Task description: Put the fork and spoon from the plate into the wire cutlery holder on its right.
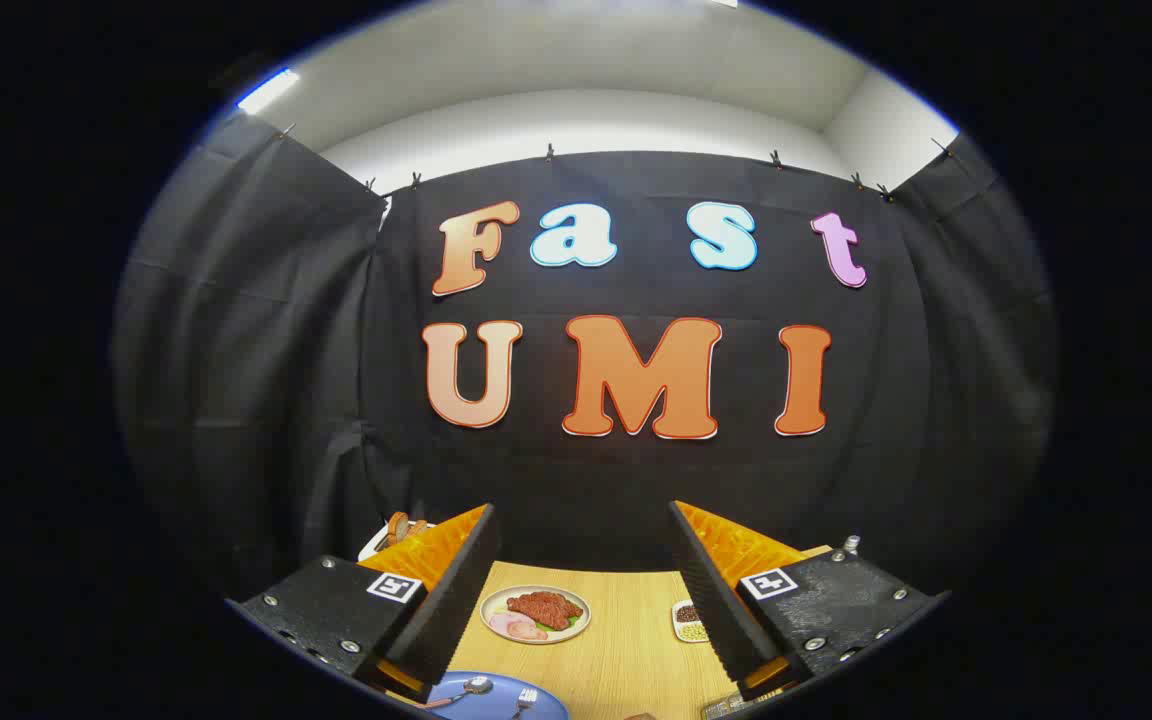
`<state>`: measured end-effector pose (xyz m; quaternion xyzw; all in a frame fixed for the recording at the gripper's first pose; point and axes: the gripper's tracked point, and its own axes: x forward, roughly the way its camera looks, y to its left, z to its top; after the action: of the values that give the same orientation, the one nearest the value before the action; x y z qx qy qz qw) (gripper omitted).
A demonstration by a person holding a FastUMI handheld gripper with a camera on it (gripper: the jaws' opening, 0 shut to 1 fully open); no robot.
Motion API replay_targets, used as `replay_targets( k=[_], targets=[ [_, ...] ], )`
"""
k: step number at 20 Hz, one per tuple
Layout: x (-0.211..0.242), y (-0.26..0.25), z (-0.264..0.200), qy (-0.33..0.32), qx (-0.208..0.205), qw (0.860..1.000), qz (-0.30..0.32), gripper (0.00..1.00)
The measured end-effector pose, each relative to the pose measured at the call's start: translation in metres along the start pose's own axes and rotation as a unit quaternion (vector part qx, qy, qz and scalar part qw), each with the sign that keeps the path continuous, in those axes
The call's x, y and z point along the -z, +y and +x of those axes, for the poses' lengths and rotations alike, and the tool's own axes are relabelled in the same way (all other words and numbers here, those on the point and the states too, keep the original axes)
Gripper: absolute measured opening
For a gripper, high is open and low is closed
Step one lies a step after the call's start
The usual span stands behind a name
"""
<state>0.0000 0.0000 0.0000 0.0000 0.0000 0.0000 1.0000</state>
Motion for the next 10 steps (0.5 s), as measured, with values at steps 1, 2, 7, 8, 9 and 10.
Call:
replay_targets(
  k=[1, 2, 7, 8, 9, 10],
  targets=[
    [0.0011, 0.0005, -0.0008, 0.002, -0.001, 1.0, 0.001, 1.0],
    [0.0007, 0.001, -0.002, 0.002, -0.003, 1.0, 0.003, 1.0],
    [0.0069, 0.0084, -0.0056, 0.007, -0.012, 1.0, 0.004, 1.0],
    [0.0083, 0.0086, -0.0077, 0.01, -0.014, 1.0, 0.003, 1.0],
    [0.0085, 0.0094, -0.0084, 0.011, -0.014, 1.0, 0.002, 1.0],
    [0.0094, 0.0093, -0.0083, 0.011, -0.014, 1.0, 0.001, 1.0]
  ],
)
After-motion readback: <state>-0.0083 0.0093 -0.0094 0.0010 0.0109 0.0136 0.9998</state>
